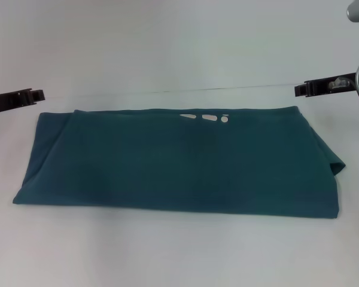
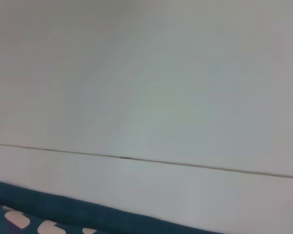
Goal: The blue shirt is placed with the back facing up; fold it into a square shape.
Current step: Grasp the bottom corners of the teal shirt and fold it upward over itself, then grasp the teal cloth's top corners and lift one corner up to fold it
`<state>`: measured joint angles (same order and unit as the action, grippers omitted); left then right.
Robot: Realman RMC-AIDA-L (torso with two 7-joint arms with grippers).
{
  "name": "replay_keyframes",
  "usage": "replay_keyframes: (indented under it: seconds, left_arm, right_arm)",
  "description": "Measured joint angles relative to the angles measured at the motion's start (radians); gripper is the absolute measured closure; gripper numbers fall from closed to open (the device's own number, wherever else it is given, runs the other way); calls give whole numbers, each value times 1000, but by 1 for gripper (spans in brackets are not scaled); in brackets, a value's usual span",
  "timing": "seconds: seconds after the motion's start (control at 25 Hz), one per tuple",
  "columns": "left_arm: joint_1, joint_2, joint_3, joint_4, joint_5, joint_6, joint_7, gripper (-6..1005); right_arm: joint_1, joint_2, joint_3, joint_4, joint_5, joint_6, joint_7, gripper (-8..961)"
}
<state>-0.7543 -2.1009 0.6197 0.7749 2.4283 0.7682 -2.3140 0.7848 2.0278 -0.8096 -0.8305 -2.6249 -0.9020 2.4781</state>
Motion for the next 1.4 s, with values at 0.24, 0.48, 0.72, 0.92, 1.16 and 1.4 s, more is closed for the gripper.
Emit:
replay_keyframes:
  seconds: [0.24, 0.48, 0.72, 0.92, 1.16, 1.4]
  left_arm:
    - [2, -2, 10, 7, -2, -1, 8, 575]
    - [16, 22, 3, 53, -1, 154, -11, 300]
    - [37, 58, -2, 125, 13, 376, -94, 137]
    - [69, 64, -12, 217, 70, 526, -184, 74]
    - [63, 68, -9, 233, 196, 649, -261, 69]
    - [54, 70, -4, 215, 262, 717, -309, 76]
  right_arm:
    - [-3, -1, -11, 2, -1, 10, 0, 596]
    - [-9, -4, -28, -24, 0, -57, -7, 408]
    - [-8, 10, -30, -117, 5, -217, -49, 161]
    - [-6, 32, -77, -195, 4, -337, -96, 50]
    - [-2, 40, -154, -223, -4, -371, -92, 29]
    - [7, 45, -191, -226, -5, -375, -91, 30]
